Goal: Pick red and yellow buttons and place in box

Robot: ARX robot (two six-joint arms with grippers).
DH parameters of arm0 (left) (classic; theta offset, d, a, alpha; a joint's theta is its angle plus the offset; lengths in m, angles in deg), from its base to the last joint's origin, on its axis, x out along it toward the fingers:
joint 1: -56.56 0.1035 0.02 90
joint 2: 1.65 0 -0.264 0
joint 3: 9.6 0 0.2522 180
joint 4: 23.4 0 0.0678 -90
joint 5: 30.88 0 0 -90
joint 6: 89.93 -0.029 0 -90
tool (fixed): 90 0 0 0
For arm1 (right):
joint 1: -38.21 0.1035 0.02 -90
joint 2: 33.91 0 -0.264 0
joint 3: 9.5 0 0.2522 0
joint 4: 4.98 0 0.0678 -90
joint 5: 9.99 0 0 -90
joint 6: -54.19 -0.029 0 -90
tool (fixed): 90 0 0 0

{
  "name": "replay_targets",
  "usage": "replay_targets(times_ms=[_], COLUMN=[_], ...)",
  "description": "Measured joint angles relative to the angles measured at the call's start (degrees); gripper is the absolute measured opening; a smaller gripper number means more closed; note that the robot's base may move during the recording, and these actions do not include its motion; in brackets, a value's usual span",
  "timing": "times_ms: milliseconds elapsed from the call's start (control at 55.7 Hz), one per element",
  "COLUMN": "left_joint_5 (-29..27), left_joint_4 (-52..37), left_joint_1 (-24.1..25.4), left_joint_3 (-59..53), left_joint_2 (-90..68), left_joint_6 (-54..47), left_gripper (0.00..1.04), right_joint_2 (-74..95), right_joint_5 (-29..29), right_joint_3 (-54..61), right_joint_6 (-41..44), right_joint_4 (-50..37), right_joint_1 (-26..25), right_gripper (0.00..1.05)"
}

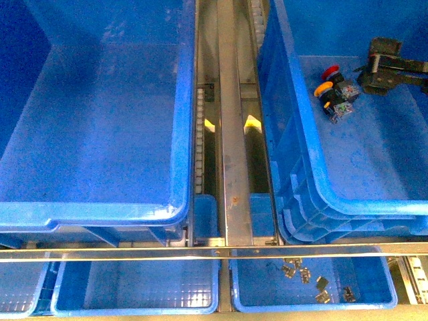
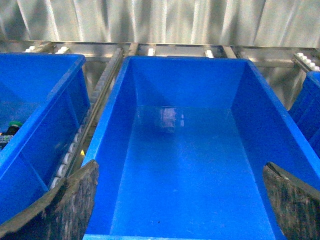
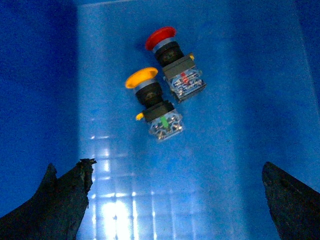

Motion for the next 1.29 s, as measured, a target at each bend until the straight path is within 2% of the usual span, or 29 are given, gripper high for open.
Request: replay_targets(times_ms=[126, 269, 305, 395, 520, 538, 556, 574, 628, 682, 771, 897, 1005, 1112, 1202, 1292], left_joint_5=[0.0, 0.0, 0.0, 0.0, 0.0, 0.0, 0.0, 0.0, 0.0, 0.0, 0.0, 0.0, 0.0, 0.0, 0.0, 0.0], left_joint_4=[0.0, 0.0, 0.0, 0.0, 0.0, 0.0, 0.0, 0.0, 0.0, 0.0, 0.0, 0.0, 0.0, 0.0, 0.0, 0.0], left_joint_1=[0.0, 0.0, 0.0, 0.0, 0.0, 0.0, 0.0, 0.0, 0.0, 0.0, 0.0, 0.0, 0.0, 0.0, 0.0, 0.0], left_joint_3=[0.0, 0.0, 0.0, 0.0, 0.0, 0.0, 0.0, 0.0, 0.0, 0.0, 0.0, 0.0, 0.0, 0.0, 0.0, 0.0], left_joint_2=[0.0, 0.0, 0.0, 0.0, 0.0, 0.0, 0.0, 0.0, 0.0, 0.0, 0.0, 0.0, 0.0, 0.0, 0.0, 0.0], left_joint_6=[0.0, 0.0, 0.0, 0.0, 0.0, 0.0, 0.0, 0.0, 0.0, 0.0, 0.0, 0.0, 0.0, 0.0, 0.0, 0.0], left_gripper=[0.97, 0.97, 0.97, 0.97, 0.97, 0.97, 0.97, 0.97, 0.97, 0.97, 0.97, 0.97, 0.97, 0.97, 0.97, 0.97], right_joint_2=[-14.2, -30.0, -33.5, -40.7, -41.6, -41.0, -40.3, -40.0, -40.4, -42.4, -46.8, -50.5, -55.5, -59.2, -59.9, -62.8], right_joint_5=[0.6, 2.1, 2.7, 8.7, 8.7, 7.1, 2.9, 1.0, -1.9, -1.9, -1.7, -1.8, -1.8, -1.8, -1.7, -1.8], right_joint_3=[12.5, 20.5, 21.7, 22.6, 23.3, 24.3, 27.4, 29.5, 35.6, 38.1, 40.2, 43.2, 45.3, 46.6, 48.8, 49.8], right_joint_6=[-4.8, -13.2, -15.3, -20.2, -22.4, -21.0, -17.6, -14.9, -4.9, 0.1, 4.5, 6.1, 6.8, 7.2, 7.3, 7.3], right_joint_4=[0.2, 4.0, 5.0, 10.6, 10.5, 7.3, -2.1, -7.6, -22.0, -28.3, -29.2, -27.3, -24.7, -22.2, -24.4, -21.6], right_joint_1=[-0.3, -2.1, -2.5, -3.3, -3.7, -3.7, -3.8, -3.8, -3.7, -3.7, -3.8, -3.8, -3.8, -3.8, -3.8, -3.8], right_gripper=[0.99, 0.99, 0.99, 0.99, 0.98, 0.96, 0.9, 0.86, 0.74, 0.64, 0.46, 0.25, 0.03, 0.04, 0.04, 0.04])
